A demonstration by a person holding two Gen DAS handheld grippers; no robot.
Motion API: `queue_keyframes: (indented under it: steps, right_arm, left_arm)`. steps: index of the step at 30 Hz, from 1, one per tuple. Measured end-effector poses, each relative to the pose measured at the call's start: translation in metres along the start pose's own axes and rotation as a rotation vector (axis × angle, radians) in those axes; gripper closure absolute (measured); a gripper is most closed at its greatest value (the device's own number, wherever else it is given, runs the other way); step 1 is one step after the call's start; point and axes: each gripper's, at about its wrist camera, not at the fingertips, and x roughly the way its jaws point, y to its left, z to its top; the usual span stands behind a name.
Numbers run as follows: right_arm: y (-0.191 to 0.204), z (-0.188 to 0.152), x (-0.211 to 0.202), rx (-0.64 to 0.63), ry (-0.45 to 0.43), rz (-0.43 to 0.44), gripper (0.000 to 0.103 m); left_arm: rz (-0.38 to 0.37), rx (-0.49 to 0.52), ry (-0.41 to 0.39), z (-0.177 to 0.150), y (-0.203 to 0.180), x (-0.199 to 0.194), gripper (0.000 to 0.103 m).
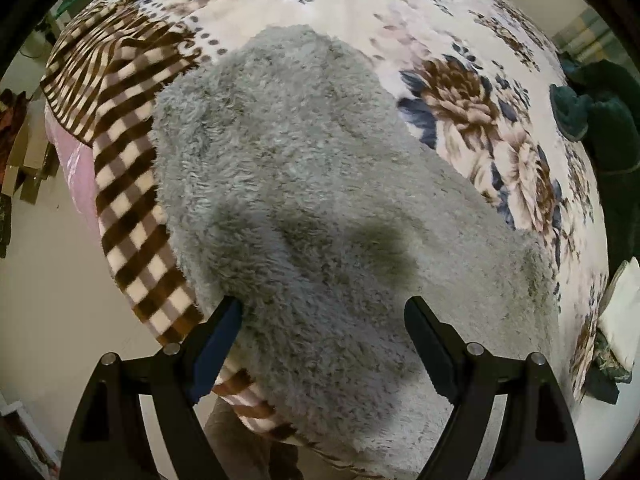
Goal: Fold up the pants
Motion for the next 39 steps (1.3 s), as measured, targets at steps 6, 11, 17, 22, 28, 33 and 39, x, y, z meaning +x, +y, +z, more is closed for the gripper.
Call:
queue_keyframes:
  steps: [6, 11, 17, 22, 28, 33, 39]
  right_arm:
    - [0.010, 0.000, -0.008, -0.041, -0.112, -0.067, 0.098]
    - [0.011, -0.015, -0.062, -0.099, -0.236, -0.124, 0.098]
    - [-0.013, -0.014, -0.022, -0.032, -0.004, -0.138, 0.061]
    - [-0.001, -0.061, -0.020, -0.091, 0.070, -0.059, 0.060]
    - [0.010, -0.123, 0.021, -0.131, 0.220, -0.015, 0.067]
    - [0.019, -0.144, 0.018, -0.226, 0.182, -0.063, 0.098]
    - [0.020, -0.137, -0.019, -0.281, 0.130, -0.098, 0.099]
  left_arm:
    - [-0.004, 0.019, -0.016, 0.001, -0.013, -0.001, 0.020]
    - [-0.007, 0.048, -0.041, 0.005, -0.015, -0.005, 0.020]
    - [-0.012, 0.005, -0.037, 0.010, -0.004, -0.005, 0.020]
    - [0.009, 0.004, -0.081, 0.008, 0.010, -0.017, 0.020]
    - [-0.024, -0.071, -0.113, 0.019, 0.044, -0.006, 0.035]
    - [-0.062, -0.096, -0.147, 0.025, 0.063, -0.004, 0.095]
    - [-0.072, -0.094, -0.154, 0.012, 0.084, -0.026, 0.095]
